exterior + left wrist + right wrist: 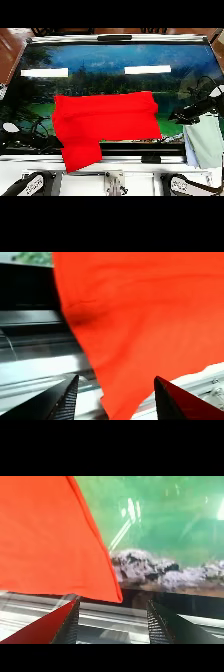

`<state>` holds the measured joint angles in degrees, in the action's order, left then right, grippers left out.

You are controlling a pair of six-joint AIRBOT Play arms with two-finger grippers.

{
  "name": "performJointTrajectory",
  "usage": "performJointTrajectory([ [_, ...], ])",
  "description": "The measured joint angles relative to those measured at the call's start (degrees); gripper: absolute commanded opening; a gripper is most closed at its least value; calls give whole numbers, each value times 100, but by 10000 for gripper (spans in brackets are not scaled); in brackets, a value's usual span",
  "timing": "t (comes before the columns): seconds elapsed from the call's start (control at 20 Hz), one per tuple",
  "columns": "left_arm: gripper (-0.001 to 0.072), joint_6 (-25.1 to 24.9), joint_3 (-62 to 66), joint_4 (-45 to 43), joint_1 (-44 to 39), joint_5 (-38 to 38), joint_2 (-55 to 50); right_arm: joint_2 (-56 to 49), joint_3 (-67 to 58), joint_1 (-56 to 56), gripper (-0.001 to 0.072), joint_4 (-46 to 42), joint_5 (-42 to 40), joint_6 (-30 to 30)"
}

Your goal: Fold the shirts.

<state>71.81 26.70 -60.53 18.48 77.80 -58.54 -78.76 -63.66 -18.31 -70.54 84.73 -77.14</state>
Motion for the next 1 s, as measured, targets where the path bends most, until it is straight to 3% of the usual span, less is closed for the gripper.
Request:
performJointTrajectory([
  [0.2, 504, 146, -177, 131, -496, -538, -7, 2, 15, -4, 529, 15, -17, 4],
  [0.35, 222, 201, -221, 271, -811, -881, -42, 2, 20, -4, 530, 15, 2, -2],
  [0.5, 34, 243, -240, 339, -968, -1097, -92, 2, 48, -4, 530, 17, 48, -22],
  [1.0, 34, 234, -245, 378, -1060, -1257, -111, 2, 1475, -4, 530, 542, -531, 111],
])
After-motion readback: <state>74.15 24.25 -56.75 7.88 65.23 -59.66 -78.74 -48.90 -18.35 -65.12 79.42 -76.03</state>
